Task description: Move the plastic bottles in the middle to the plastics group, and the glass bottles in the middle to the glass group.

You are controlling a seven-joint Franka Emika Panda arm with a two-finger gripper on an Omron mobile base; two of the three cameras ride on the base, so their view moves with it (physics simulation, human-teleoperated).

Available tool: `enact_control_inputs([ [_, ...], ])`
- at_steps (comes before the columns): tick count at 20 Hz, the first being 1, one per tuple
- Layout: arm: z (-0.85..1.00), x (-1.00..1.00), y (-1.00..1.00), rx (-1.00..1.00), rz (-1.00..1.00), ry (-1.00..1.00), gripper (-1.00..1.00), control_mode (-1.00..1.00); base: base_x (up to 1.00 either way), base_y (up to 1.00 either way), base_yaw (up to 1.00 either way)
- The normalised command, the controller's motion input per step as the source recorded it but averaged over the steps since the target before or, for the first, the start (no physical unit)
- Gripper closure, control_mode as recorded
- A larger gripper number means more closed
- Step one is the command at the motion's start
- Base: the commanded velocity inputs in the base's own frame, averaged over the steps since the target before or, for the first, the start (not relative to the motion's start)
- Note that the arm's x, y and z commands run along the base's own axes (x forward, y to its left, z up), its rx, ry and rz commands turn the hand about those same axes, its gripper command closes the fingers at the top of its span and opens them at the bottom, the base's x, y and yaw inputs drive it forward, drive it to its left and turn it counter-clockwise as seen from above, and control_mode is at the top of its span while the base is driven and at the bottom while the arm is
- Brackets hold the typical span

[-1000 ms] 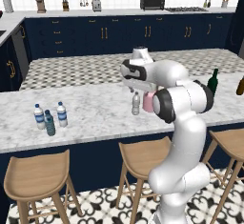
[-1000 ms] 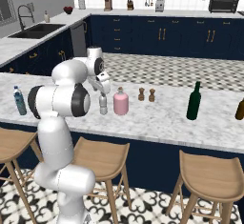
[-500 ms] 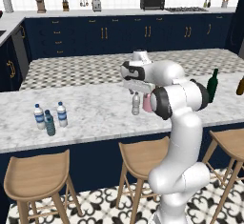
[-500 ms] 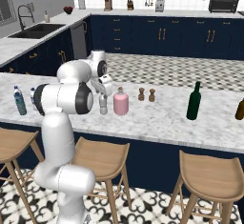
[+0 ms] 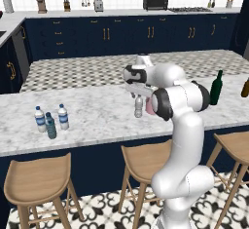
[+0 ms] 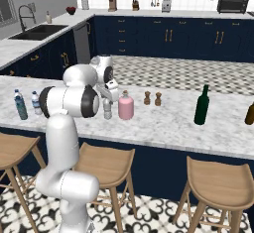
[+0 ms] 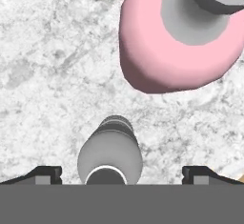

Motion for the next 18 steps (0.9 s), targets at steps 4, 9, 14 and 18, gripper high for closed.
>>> enact_control_inputs([
  [4,-0.12,0.29,0.0,0.0,0.0,0.0,-1.0,-1.0,0.0,0.0,0.0],
  [9,-0.13,0.07,0.03,0.0,0.0,0.0,-1.0,-1.0,0.0,0.0,0.0],
  [14,-0.08,-0.1,0.08,0.01,0.0,0.0,-1.0,-1.0,0.0,0.0,0.0],
  [18,-0.12,-0.22,0.02,0.02,0.0,0.0,-1.0,-1.0,0.0,0.0,0.0],
])
